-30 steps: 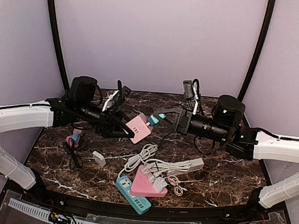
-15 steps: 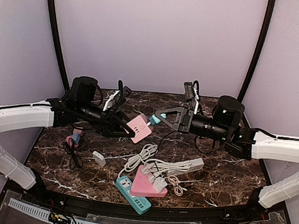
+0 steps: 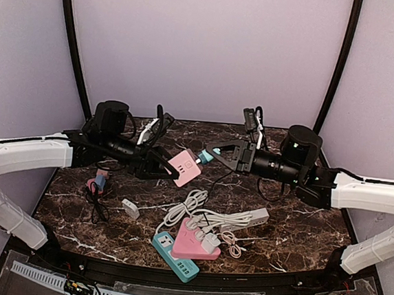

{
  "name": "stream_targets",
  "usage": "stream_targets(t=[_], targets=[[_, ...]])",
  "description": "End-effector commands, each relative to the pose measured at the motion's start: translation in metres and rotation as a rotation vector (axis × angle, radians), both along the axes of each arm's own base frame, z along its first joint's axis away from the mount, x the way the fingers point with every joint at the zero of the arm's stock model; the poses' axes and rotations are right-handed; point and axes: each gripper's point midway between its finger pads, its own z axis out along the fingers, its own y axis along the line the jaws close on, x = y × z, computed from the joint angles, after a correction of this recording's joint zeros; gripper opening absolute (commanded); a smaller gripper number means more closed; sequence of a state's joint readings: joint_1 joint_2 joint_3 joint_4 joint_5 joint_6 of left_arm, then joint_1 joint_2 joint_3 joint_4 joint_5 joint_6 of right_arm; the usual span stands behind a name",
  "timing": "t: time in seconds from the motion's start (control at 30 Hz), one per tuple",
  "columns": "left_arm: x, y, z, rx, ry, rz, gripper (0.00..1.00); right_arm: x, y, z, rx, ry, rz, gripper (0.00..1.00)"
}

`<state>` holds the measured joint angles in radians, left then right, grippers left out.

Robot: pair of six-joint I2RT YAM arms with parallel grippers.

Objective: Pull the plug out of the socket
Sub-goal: Remove the plug from the socket.

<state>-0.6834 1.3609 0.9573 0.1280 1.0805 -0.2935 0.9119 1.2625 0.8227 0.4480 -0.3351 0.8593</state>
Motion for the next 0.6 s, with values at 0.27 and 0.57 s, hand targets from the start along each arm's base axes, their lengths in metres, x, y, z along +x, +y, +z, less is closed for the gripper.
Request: stream_targets(t=[0.27, 0.57], targets=[[-0.006, 0.015, 0.016, -0.051, -0.122, -0.045, 0.01, 0.069, -0.043, -0.018, -0.095, -0.111, -0.272, 0.0], [-0.003, 0.014, 0.012, -0.024, -0.12, -0.04, 0.01, 0.054, -0.041, 0.018, -0.121, -0.307, -0.202, 0.0]])
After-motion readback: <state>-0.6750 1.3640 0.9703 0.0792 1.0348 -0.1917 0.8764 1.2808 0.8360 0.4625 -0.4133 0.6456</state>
